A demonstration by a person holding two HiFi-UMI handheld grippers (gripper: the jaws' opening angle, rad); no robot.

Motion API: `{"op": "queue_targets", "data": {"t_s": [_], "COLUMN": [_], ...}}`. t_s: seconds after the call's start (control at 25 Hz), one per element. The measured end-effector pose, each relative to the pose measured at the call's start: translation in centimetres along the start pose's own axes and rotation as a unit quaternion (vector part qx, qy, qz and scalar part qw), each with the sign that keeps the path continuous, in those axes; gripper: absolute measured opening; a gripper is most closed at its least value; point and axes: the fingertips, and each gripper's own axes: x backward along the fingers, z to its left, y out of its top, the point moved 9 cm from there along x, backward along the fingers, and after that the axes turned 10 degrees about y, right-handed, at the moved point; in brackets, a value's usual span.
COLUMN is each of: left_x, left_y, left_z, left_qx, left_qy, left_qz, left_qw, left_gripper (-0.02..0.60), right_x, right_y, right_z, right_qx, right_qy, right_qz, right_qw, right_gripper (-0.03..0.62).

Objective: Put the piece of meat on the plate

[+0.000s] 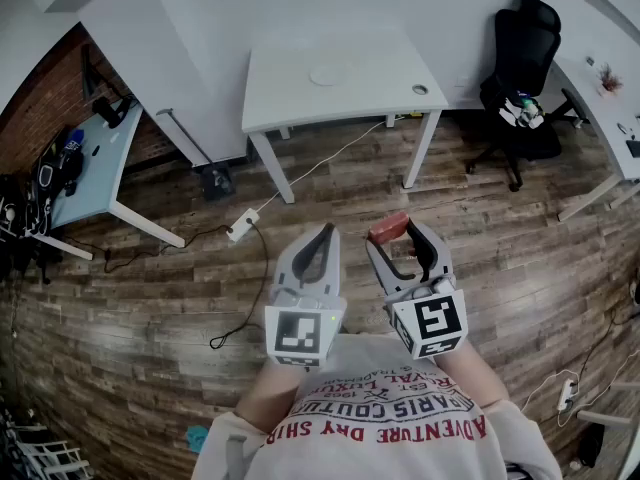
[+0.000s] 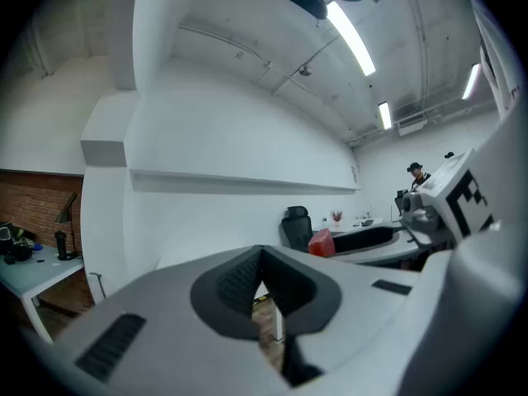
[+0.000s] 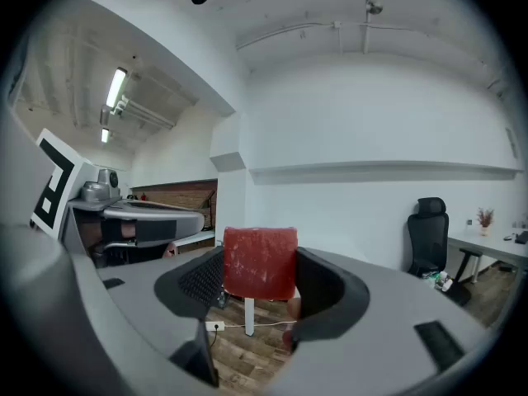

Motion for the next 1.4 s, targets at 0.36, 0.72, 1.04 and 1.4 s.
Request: {"op": "queue_targets", "data": {"t_s": [0.36,0.72,1.04,1.4], "left_x": [-0.1,-1.1,-5.4,-14.4], "left_y": [-0.2,-0.7,-1.8,-2.2], "left_z": [-0.3,-0.6,1.1,8.0], "left_qx": [0.014,0.018,0.024,0.037], "left_qy": [0.0,0.0,-0.004,-0.022], "left_qz": [0.004,0.011,0.021,0.023], "left_qw": [0.9999,0.9998,0.9995,0.9988], "left_gripper": [0.008,0.008,0.008,0.006], "right_x": [0.1,0.4,-3.5,-13.5], "right_y": [-0.3,-0.6,-1.2,0.5], "right_z": [-0.1,-1.5,-3.9,-7.5], "right_qx": [-0.003,-0.03,-0.038,-0.036], "right_qy": [0.0,-0.009,0.0,-0.016], "right_qz": [0.003,0.0,0.01,0.023], "right_qw": [1.0,0.999,0.999,0.999], "right_gripper": [0.275,0.275,0.275,0.275]}}
